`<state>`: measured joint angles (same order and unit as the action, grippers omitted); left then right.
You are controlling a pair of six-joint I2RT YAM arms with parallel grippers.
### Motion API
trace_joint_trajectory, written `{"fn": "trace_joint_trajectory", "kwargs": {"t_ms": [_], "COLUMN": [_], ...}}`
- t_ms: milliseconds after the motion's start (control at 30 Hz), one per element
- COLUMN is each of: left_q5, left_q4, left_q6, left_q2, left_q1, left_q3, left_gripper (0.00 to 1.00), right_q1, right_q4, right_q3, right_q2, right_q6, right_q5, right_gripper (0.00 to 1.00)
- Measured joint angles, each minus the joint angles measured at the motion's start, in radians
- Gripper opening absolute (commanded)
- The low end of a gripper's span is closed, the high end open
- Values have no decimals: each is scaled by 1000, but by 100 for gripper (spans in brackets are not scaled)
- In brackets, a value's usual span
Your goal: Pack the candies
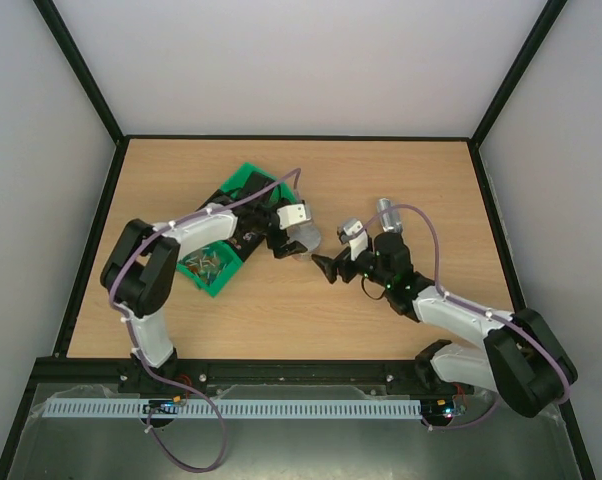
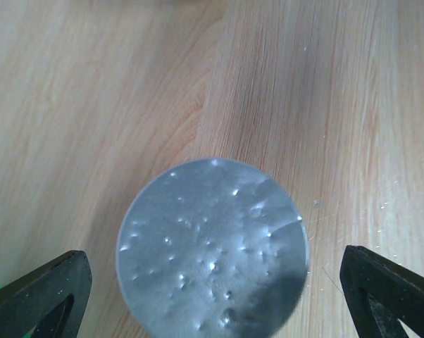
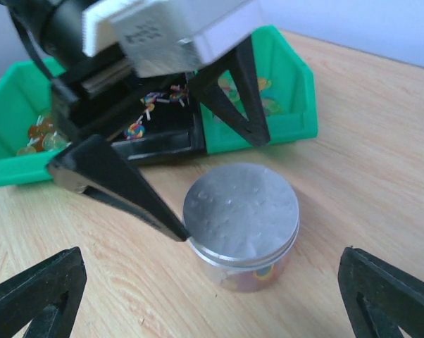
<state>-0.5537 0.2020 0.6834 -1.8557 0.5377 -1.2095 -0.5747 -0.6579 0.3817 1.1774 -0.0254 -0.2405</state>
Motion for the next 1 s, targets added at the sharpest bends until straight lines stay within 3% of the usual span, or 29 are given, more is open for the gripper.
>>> {"fn": "trace_joint_trajectory", "kwargs": {"t_ms": [300, 500, 800, 1000], "left_q5": [-15, -14, -13, -30], "left_q4": [70, 90, 126, 196], "left_q6": [-37, -129, -327, -431], "left_q2": [182, 211, 200, 136], "left_q1": [-43, -116, -321, -488], "left_q3": [-6, -99, -294, -424], "left_gripper": [100, 99, 100, 100], "right_q1": [29, 53, 228, 354], "right_q4": [120, 204, 353, 435], "right_q3": [176, 362, 693, 790], "right_q2": [-5, 58, 233, 293], "right_q6": [-9, -21, 31, 46], "right_q5": [19, 35, 2, -33], "right_gripper": [99, 99, 99, 99]}}
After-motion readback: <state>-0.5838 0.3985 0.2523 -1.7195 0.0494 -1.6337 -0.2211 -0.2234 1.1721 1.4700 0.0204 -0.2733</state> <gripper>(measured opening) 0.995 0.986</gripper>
